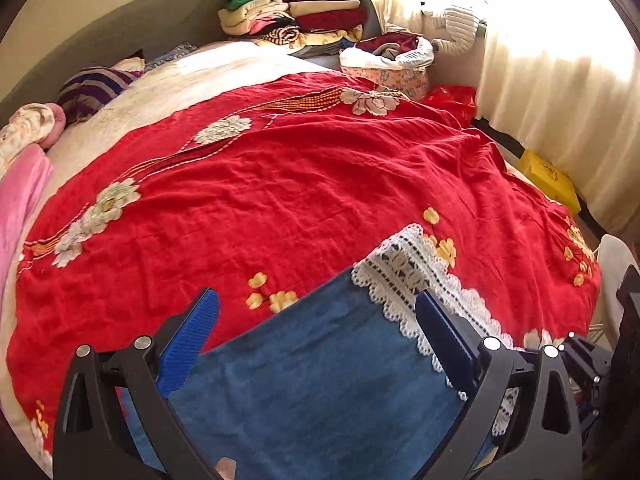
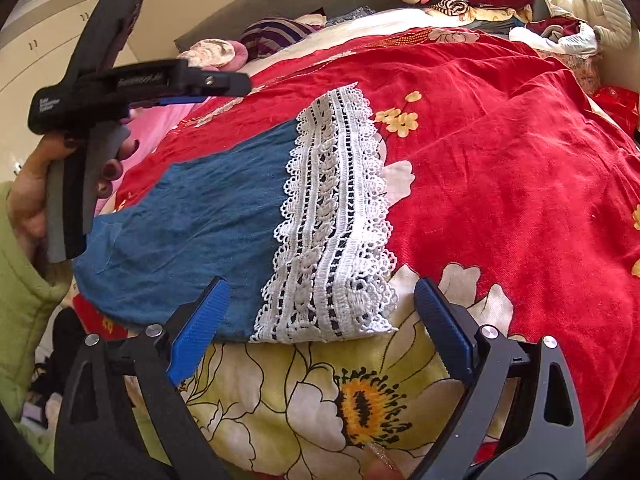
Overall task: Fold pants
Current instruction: 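Grasp the lace hem edge with the left tool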
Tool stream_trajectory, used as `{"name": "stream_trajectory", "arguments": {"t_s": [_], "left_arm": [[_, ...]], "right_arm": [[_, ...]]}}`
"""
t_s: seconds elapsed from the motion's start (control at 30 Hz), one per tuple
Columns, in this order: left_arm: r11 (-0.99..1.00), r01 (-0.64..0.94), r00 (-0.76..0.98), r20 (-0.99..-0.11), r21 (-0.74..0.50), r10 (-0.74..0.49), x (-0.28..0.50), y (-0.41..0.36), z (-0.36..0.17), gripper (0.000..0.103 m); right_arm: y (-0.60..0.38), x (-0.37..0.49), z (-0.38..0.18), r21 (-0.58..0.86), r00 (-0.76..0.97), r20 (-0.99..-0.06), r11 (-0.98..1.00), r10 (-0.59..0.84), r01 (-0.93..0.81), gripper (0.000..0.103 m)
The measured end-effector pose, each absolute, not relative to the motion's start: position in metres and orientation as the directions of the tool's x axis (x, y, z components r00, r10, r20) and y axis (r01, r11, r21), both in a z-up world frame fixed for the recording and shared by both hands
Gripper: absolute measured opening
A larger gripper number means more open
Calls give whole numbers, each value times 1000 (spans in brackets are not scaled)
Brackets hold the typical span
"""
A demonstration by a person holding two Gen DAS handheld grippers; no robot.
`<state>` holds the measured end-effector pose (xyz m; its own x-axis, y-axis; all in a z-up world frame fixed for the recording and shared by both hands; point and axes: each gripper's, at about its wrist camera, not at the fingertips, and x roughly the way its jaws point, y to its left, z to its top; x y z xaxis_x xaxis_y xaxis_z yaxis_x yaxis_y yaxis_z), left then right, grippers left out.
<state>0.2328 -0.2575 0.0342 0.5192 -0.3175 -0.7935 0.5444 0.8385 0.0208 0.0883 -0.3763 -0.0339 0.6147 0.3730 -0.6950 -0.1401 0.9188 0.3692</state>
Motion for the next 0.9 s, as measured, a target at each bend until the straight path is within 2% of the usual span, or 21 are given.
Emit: {"name": "stream_trajectory", "arguments": {"t_s": [0.2,0.27,0.3,0.33,0.47,0.53,0.57,0.67,0.83,0.87,0.9], "left_arm": [[810,587,458,-823,-2,-334,259,-276,6,97],[796,604,416,-838,-34,-352,264,-280,-5,91],[786,616,395,-845,-48,-361,267,-282,-12,78],[782,621,385,-849,-53,-363,268,-284,-16,75],[775,622,353,-842,-114,-407,273,-284,-34,75],[769,620,338,-830,-159,-444,273,-282,-40,75],[762,621,320,-829,-183,-460,273,-282,-44,75],[757,624,312,-827,-194,-469,272,-282,-48,75],[772,606,319,-830,-193,-458,272,-284,-51,73],[773,606,323,-829,-190,-457,271,-284,-50,71],[772,606,326,-826,-191,-460,270,-285,-50,63]], "right_arm": [[-375,93,-36,386,619,-683,911,388,-144,87],[-374,93,-38,391,624,-677,909,390,-144,88],[-374,93,-39,391,625,-676,909,390,-144,88],[-373,93,-40,388,627,-676,910,387,-144,88],[-372,93,-39,398,627,-669,905,399,-152,88],[-371,93,-39,397,626,-667,904,404,-160,83],[-371,93,-39,398,627,-664,903,407,-164,74],[-372,93,-40,408,635,-655,899,409,-158,66],[-372,95,-41,412,635,-652,896,416,-165,64],[-371,96,-41,410,632,-652,896,419,-171,64],[-371,98,-42,406,629,-656,897,417,-172,63]]}}
